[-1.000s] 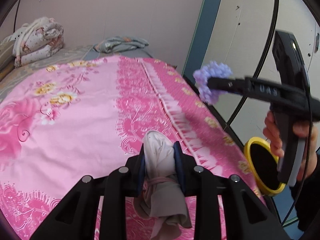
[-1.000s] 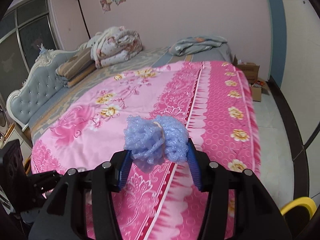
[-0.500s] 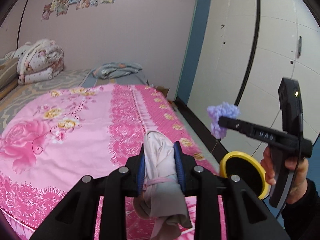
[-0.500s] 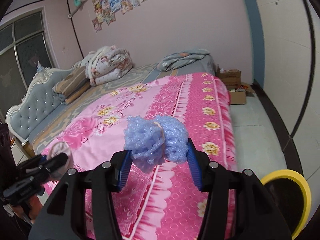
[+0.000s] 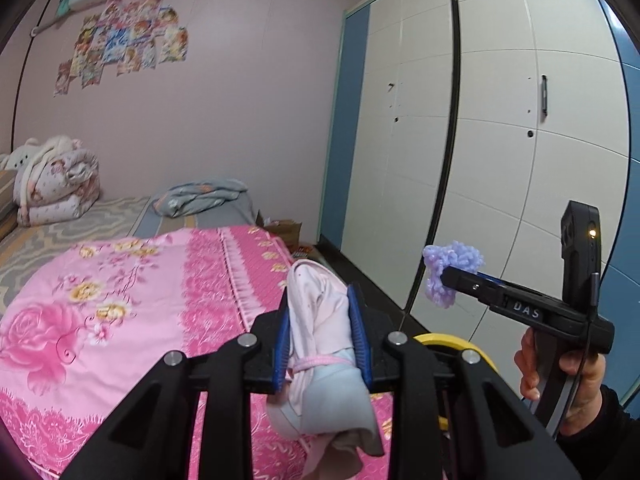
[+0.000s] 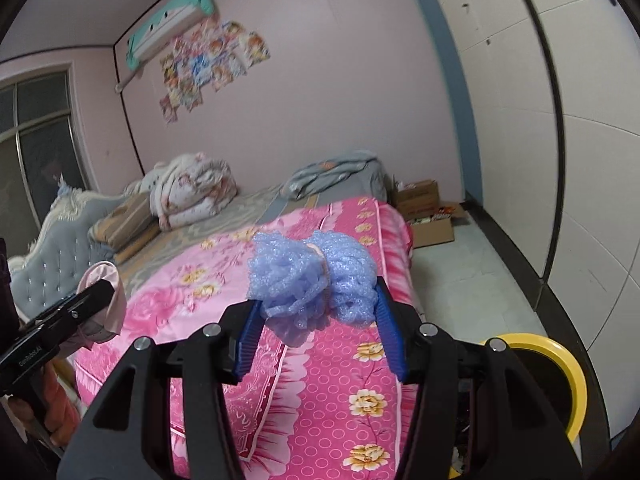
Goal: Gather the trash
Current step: 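Carry the grey-pink cloth and lavender fluff over the bin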
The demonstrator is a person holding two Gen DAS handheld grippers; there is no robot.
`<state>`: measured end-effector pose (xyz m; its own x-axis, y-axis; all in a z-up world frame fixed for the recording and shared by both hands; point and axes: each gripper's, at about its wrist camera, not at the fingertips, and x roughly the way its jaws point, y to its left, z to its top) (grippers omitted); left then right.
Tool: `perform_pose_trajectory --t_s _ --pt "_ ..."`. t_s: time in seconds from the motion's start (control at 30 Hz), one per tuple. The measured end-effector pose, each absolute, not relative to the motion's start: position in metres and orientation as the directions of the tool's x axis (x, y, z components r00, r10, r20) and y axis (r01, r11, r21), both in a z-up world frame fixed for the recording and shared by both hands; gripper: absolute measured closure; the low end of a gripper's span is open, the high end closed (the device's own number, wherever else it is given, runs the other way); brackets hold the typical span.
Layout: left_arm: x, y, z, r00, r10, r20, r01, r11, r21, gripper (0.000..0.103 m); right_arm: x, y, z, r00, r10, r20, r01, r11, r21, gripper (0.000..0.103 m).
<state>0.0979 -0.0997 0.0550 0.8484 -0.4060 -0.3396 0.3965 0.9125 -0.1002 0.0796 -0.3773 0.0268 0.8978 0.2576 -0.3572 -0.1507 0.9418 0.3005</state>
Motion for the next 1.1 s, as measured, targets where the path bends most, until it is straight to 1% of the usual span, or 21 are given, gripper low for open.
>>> perform_pose_trajectory --t_s 0.13,0.23,0.6,0.77,0.93,1.1 --pt "0.097 -0.115 0.065 0.849 -0.422 -0.318 0.419 0.904 -0.082 0.078 0.058 -0.399 0.043 0.932 0.192 -0.306 -0.1 0.951 0.294 0.054" --pt "0.1 -0.128 0.071 0.845 -0.436 -0.308 0.437 0.897 -0.07 0.078 0.048 -0.419 0.051 0.948 0.141 -0.287 -0.054 0.955 0.291 0.054" --pt "0.114 -0.191 0.082 0.816 -0.498 -0.294 0.518 0.855 -0.011 0.078 0.032 -0.488 0.053 0.965 -0.042 -0.26 0.121 0.947 0.297 0.053" --pt "0.124 -0.223 0.08 0.794 -0.527 -0.302 0.557 0.83 0.016 0.078 0.022 -0.509 0.042 0.952 -0.143 -0.27 0.221 0.934 0.283 0.053" --pt "0.142 -0.261 0.059 0.764 -0.551 -0.335 0.594 0.804 0.033 0.078 0.024 -0.525 0.017 0.923 -0.239 -0.302 0.323 0.907 0.271 0.052" --pt "0.173 -0.302 0.02 0.698 -0.575 -0.428 0.632 0.775 -0.01 0.078 0.036 -0.545 -0.016 0.886 -0.269 -0.377 0.383 0.883 0.27 0.052"
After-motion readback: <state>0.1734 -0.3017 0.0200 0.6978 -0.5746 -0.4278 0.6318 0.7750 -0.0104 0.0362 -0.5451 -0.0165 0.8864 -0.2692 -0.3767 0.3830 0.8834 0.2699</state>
